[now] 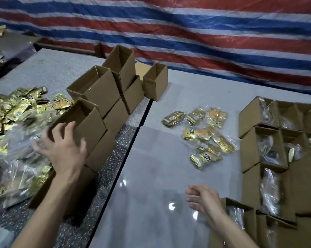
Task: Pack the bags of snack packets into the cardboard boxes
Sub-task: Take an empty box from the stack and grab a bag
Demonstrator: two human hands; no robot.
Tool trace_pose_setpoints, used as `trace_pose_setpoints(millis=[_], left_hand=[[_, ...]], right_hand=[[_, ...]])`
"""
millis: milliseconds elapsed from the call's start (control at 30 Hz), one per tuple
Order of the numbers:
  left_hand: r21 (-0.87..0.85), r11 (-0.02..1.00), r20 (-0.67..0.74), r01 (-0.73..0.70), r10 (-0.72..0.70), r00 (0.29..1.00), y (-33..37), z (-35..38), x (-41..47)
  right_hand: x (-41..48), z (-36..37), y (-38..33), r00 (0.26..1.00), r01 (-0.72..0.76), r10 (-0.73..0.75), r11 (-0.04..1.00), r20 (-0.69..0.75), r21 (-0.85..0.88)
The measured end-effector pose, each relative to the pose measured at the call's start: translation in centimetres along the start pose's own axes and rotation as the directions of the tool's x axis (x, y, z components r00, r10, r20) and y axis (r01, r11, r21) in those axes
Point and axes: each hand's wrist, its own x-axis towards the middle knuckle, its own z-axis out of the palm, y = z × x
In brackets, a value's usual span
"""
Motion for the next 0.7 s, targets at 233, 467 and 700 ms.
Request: trace_pose_setpoints(millis=[233, 467, 700], left_hand=[[0.056, 0.992, 0.127, 0.114, -0.12, 0.985, -1.2, 1.2, 0.6], [-0.305, 0.907, 0.174, 0.292, -0.248, 0.953, -3.0, 1.5, 1.5], [-0.441, 0.893, 0.231, 0.091, 0.016, 0.973, -1.8, -1.7, -1.4]], right_hand=[[-0.8, -2.0, -0.3, 0.998, 0.025, -0.023, 0.999, -0.052, 0.045], [-0.9, -3.3, 0.1, 0.996, 0.016, -0.007, 0.996, -0.093, 0.087], [-1.3, -3.3, 0.4, 0.996, 0.015, -0.007, 0.996, -0.091, 0.085]])
